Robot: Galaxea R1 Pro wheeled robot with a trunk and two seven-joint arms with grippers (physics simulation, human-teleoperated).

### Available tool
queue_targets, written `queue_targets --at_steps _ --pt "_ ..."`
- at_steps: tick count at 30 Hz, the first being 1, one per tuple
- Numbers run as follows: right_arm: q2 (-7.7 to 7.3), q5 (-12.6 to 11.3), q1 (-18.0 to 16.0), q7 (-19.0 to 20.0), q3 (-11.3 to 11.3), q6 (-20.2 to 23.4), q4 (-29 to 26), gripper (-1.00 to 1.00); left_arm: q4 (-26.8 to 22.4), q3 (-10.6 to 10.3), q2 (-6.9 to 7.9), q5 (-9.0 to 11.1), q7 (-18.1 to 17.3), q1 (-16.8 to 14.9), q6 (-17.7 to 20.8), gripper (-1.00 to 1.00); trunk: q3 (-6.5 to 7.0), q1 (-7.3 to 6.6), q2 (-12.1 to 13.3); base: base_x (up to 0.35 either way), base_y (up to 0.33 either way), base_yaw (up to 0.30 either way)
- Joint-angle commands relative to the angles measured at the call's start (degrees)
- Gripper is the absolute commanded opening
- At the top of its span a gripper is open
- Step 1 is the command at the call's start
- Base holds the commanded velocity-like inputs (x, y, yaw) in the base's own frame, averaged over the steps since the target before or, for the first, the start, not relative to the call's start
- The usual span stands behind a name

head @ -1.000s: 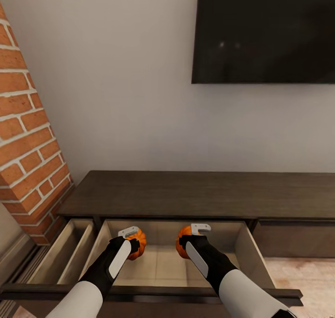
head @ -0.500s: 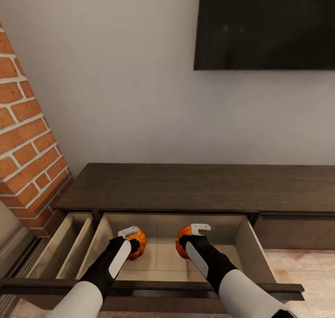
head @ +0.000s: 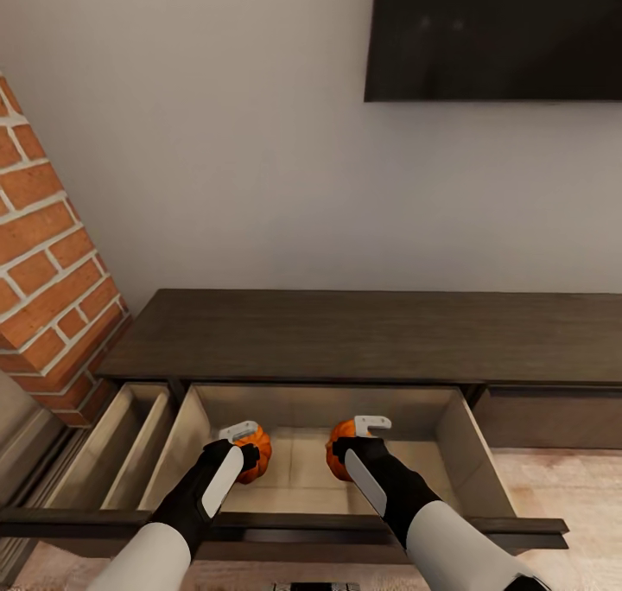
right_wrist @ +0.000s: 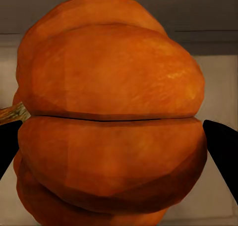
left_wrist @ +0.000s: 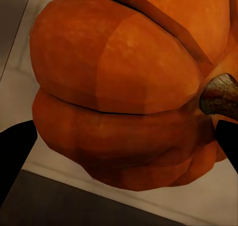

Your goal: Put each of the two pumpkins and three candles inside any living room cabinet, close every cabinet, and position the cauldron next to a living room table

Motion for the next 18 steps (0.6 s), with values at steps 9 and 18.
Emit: queue_targets --at_steps 9,18 --pt "-0.04 -0.4 0.0 -0.5 0.5 0.2 -0.1 -1.00 -0.1 -0.2 0.03 0.6 0.6 0.0 0.0 -1.00 -2.05 0.21 -0.1 0.000 0.000 0.000" --pt "-0.04 -0.4 -0.1 -0.5 0.5 0.2 -0.1 -1.00 -0.1 -0.2 0.03 0.6 0.6 0.0 0.1 -1.00 -4.04 0.45 -0.3 0.000 0.000 0.000"
